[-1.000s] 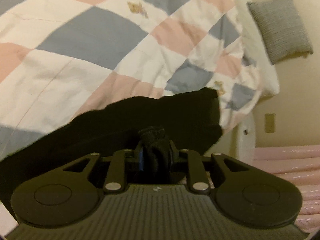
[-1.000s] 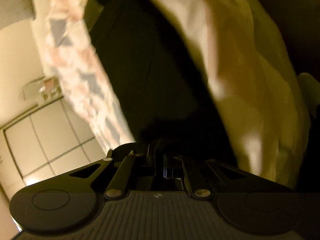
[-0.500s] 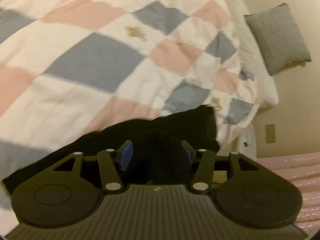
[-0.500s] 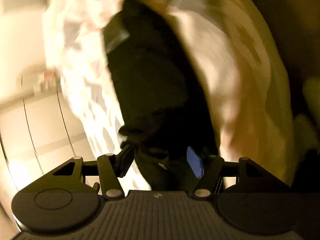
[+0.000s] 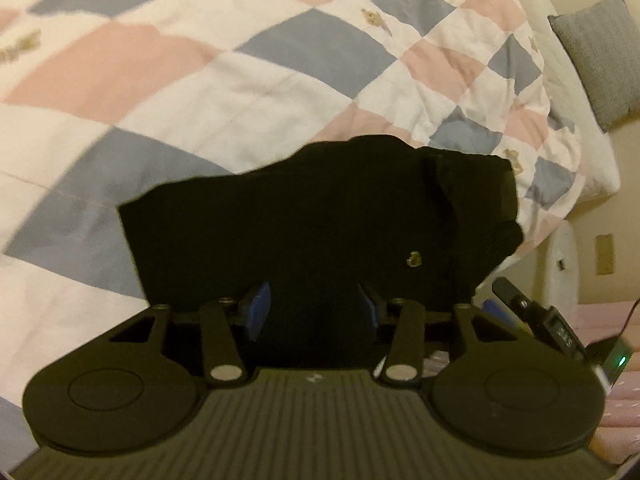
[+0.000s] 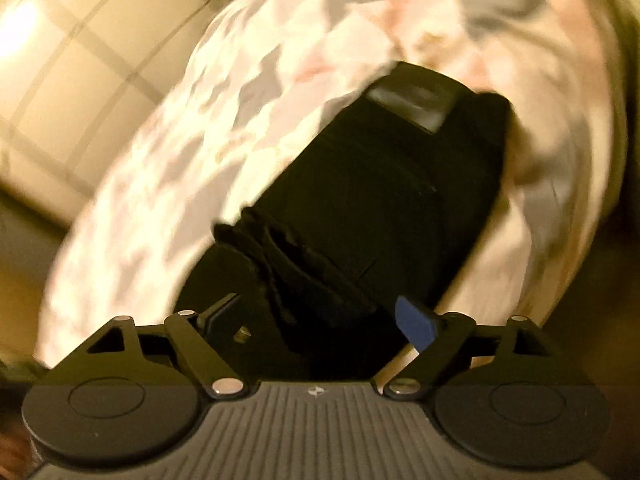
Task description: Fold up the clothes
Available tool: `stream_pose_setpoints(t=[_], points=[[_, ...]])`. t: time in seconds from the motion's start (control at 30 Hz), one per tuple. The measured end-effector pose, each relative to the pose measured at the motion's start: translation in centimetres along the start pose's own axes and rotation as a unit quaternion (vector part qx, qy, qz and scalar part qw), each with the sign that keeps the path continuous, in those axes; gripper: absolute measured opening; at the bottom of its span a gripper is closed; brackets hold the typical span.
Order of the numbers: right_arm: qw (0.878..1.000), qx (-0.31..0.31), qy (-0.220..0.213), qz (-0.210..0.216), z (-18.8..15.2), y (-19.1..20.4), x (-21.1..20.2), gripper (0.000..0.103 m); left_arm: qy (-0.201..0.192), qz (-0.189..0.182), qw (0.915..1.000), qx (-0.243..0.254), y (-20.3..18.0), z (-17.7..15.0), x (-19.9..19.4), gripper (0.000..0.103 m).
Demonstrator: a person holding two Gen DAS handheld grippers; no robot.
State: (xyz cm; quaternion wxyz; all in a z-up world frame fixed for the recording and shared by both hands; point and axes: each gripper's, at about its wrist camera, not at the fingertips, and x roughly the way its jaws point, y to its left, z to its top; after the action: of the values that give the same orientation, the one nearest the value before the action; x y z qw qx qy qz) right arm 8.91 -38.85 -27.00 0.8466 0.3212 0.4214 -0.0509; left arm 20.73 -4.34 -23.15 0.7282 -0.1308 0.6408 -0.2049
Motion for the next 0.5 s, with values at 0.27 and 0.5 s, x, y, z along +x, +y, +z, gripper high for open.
stream_pose_setpoints(t=[0.27,0.5], points=[[0.996,-0.052,0.035,0.067,-0.6,-0.3,3.0,0.072,-0.023,0.015,0.9991,-0.032,0.6,-1.3,-0.2,0.042],[0.994,0.028,0.059,0.084,-1.7,-2.6,4.0,0.04,-0.041,0.025,0.9985,-0.028,0.6,-1.0,0.6,0.042]])
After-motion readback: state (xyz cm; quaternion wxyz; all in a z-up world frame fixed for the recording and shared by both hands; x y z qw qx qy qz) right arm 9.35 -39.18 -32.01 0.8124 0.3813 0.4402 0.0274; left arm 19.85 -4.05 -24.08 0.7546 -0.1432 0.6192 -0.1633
